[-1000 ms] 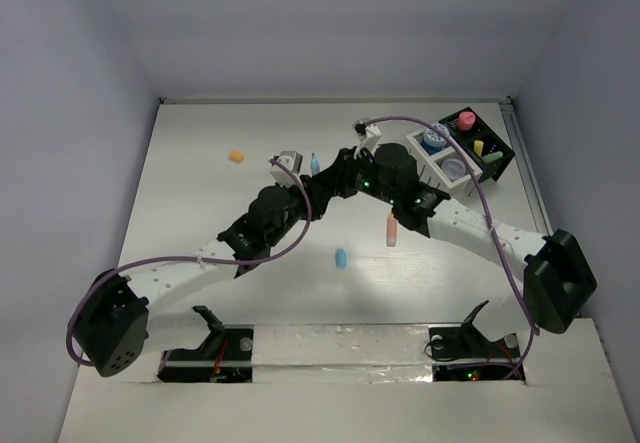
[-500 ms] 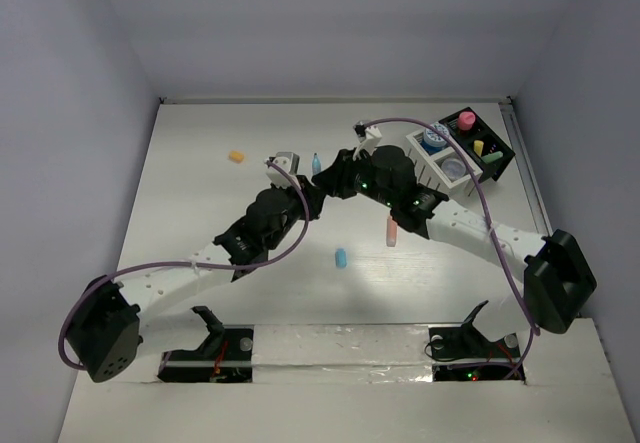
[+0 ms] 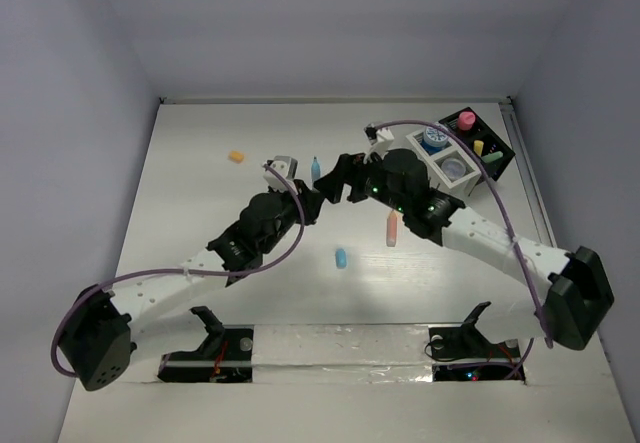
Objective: Sort the stationery into containers
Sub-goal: Pick up the pen from the center of the board, then pick up the pen cap from the center of the board.
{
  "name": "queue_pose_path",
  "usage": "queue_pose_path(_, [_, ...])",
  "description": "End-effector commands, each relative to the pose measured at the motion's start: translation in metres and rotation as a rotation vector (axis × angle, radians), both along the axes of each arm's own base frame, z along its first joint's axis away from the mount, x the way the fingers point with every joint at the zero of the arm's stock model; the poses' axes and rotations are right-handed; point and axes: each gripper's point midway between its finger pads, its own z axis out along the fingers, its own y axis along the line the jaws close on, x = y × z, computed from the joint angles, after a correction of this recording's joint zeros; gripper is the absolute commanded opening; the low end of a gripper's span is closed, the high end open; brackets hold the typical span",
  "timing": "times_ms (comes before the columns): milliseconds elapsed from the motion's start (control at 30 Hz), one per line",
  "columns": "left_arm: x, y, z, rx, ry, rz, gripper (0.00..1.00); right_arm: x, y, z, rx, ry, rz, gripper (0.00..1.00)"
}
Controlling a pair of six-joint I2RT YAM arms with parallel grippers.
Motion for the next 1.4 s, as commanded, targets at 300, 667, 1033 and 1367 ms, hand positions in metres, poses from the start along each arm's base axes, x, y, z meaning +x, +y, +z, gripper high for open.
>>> queue_pose_path(300, [-0.036,0.022,0.016,-0.052,-0.098,-0.074,0.00,-0.088,-0.029,-0.056,-0.118,0.100,0.253,0.99])
queue_pose_path(667, [-0.036,0.038,0.014,-0.050,-0.109,-0.013,0.00,-0.138,0.020,-0.132,-0.163,0.312,0.445,1.00])
queue_pose_path(1033, [-0.038,0.055,0.011,-0.065,-0.102,0.052,0.00,-0.129,0.021,-0.200,-0.304,0.434,0.332,1.00])
queue_pose_path(1367, [-0.039,0.053,0.010,-0.074,-0.096,0.043,0.00,-0.099,-0.016,-0.203,-0.498,0.338,0.147,1.00])
